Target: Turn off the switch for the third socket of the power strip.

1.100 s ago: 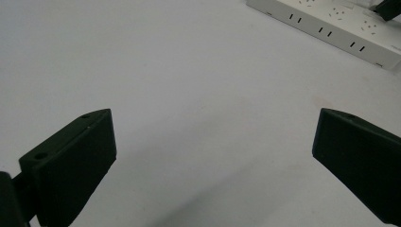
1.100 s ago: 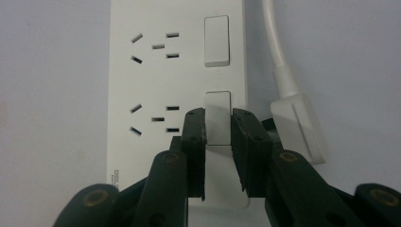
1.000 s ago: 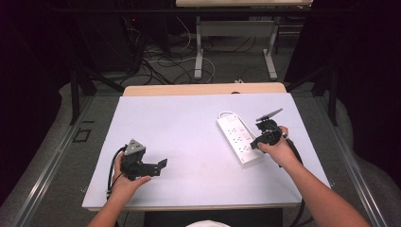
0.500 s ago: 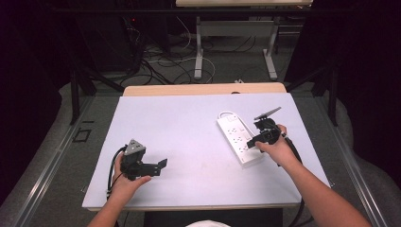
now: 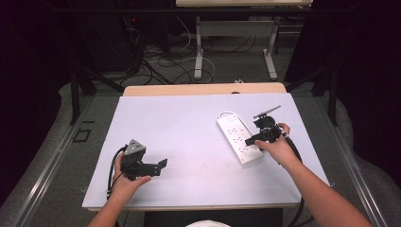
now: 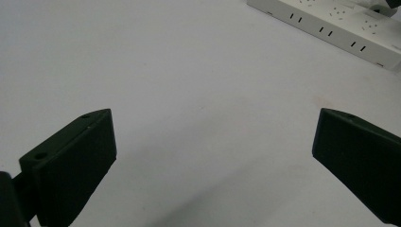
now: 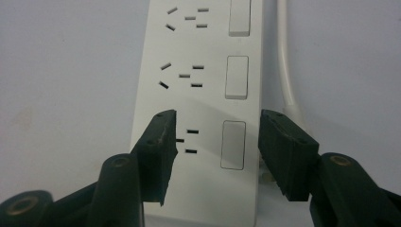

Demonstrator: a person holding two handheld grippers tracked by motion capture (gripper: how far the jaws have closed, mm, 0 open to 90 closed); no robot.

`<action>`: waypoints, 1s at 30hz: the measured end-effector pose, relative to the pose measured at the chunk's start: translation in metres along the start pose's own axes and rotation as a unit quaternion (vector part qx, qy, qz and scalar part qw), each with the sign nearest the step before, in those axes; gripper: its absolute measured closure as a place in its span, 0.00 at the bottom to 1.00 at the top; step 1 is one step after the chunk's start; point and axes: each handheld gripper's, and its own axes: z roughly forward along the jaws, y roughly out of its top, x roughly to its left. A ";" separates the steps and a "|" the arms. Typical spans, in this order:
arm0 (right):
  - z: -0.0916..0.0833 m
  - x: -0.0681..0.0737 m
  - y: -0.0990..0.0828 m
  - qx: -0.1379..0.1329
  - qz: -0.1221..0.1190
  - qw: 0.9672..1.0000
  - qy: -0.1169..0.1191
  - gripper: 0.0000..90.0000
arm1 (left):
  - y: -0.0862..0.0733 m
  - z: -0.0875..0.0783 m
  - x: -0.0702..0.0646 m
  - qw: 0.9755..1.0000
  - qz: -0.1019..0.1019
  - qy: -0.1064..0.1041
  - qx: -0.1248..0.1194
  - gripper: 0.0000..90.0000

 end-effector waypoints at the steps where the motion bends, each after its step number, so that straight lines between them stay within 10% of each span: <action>1: 0.000 0.000 0.000 -0.001 -0.003 1.000 -0.001 0.52 | 0.000 0.000 0.000 1.000 0.000 0.000 0.000 0.00; 21: -0.007 0.009 0.001 -0.050 -0.074 0.996 -0.004 0.34 | 0.000 0.000 0.000 1.000 0.001 0.001 0.000 0.00; 30: -0.006 0.008 0.002 -0.059 -0.062 0.996 0.010 0.36 | 0.000 0.001 0.002 1.000 -0.005 0.001 0.002 0.00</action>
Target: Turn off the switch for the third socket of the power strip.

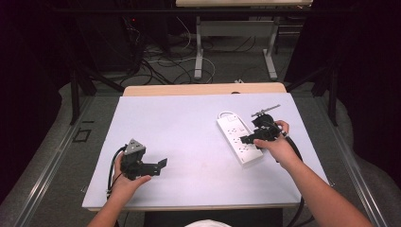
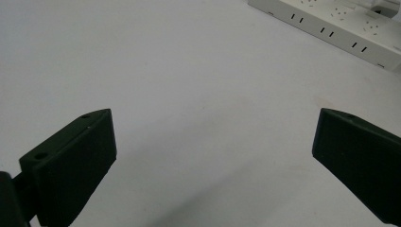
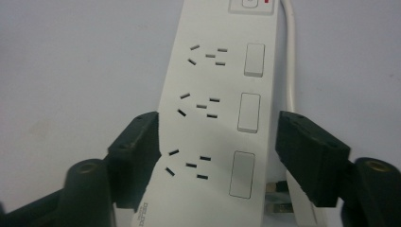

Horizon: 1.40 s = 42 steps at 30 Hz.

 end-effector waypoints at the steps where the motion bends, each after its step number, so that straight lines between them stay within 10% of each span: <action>1: 0.000 0.000 0.000 -0.002 -0.001 1.000 -0.001 0.36 | 0.000 0.000 0.000 1.000 0.001 0.000 0.000 0.00; 22: -0.013 0.009 -0.001 -0.099 -0.048 0.994 -0.016 0.25 | 0.000 0.000 0.001 1.000 -0.002 0.004 -0.001 0.00; 42: -0.023 0.020 -0.014 -0.095 -0.065 0.993 -0.011 0.13 | 0.001 -0.009 0.003 1.000 0.000 0.006 -0.007 0.00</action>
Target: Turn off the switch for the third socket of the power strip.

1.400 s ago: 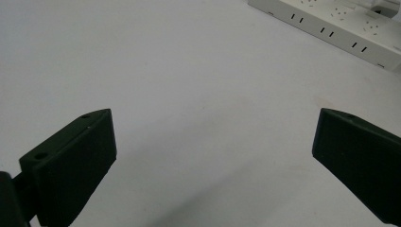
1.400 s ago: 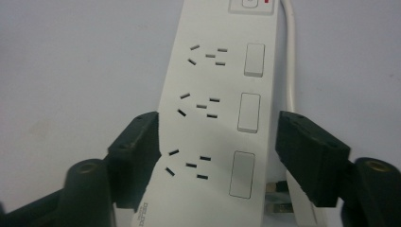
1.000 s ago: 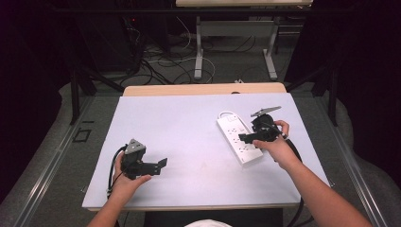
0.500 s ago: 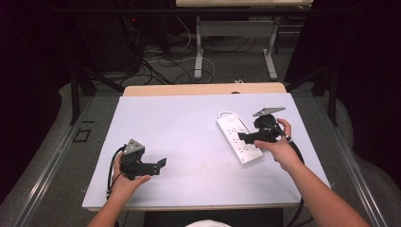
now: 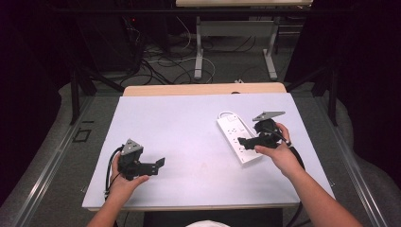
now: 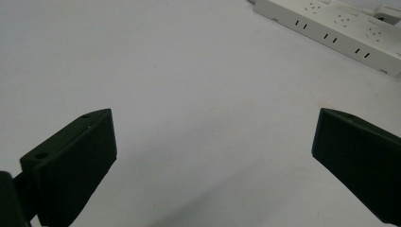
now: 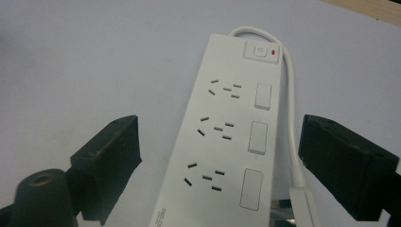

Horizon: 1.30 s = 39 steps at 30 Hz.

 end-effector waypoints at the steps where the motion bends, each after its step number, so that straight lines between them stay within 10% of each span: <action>1: -0.002 0.001 -0.001 -0.002 0.000 1.000 0.000 0.12 | 0.000 0.000 -0.001 1.000 -0.004 0.000 -0.002 0.00; 28: -0.040 -0.006 -0.045 -0.051 0.043 0.998 0.013 0.01 | 0.002 -0.004 0.007 1.000 -0.006 0.013 -0.014 0.00; 39: -0.051 -0.004 -0.066 -0.071 0.034 0.997 -0.019 0.00 | 0.002 -0.008 0.012 1.000 -0.018 0.015 -0.012 0.00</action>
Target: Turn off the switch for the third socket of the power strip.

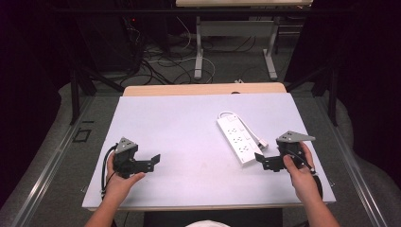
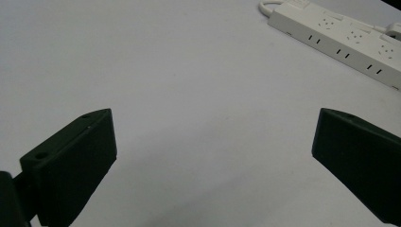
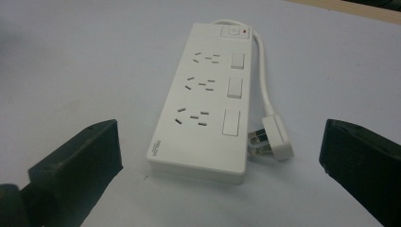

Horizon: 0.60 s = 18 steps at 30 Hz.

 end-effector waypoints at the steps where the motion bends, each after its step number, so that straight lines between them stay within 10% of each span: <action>1: -0.001 -0.001 -0.001 -0.002 -0.002 1.000 0.000 0.00 | 0.000 0.000 0.000 1.000 -0.001 0.000 -0.002 0.00; 18: -0.007 -0.022 -0.023 -0.024 0.027 0.999 -0.035 0.00 | -0.001 -0.002 0.008 1.000 -0.007 0.008 -0.005 0.00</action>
